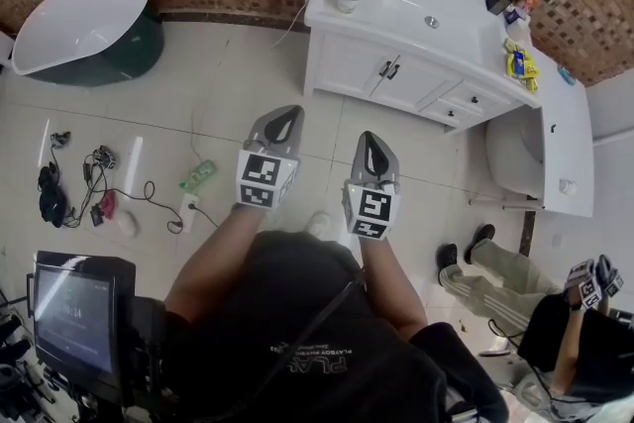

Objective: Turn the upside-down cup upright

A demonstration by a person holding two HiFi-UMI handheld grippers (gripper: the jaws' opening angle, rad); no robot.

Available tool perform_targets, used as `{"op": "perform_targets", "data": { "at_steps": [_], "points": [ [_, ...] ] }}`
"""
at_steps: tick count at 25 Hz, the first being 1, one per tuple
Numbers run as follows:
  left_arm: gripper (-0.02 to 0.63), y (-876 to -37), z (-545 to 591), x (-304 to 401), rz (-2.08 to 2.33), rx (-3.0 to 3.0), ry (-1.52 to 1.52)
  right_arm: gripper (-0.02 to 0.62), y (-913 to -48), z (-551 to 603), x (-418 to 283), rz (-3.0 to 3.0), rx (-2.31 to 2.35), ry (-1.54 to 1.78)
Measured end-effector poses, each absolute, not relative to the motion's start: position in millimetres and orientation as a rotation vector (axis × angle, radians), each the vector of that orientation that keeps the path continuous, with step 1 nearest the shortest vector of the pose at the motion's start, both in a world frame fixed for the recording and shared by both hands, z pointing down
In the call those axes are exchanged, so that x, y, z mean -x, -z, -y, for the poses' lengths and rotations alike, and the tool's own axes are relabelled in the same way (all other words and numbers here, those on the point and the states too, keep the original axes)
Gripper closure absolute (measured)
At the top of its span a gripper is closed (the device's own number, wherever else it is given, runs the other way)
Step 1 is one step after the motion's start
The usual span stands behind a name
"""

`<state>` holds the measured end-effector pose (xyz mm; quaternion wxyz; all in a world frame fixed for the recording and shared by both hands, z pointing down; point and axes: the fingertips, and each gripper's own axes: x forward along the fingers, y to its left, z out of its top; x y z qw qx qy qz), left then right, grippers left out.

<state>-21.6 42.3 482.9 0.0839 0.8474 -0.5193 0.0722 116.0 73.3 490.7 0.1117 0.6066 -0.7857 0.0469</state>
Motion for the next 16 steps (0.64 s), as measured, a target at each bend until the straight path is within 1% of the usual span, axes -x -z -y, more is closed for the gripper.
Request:
{"op": "perform_targets", "data": {
  "at_steps": [16],
  "points": [
    [0.607,-485.4,-37.6,26.0,1.565,-2.519,-0.220,0.583,-486.7,-69.5,-120.5,2.310,-1.817,-0.116]
  ]
}}
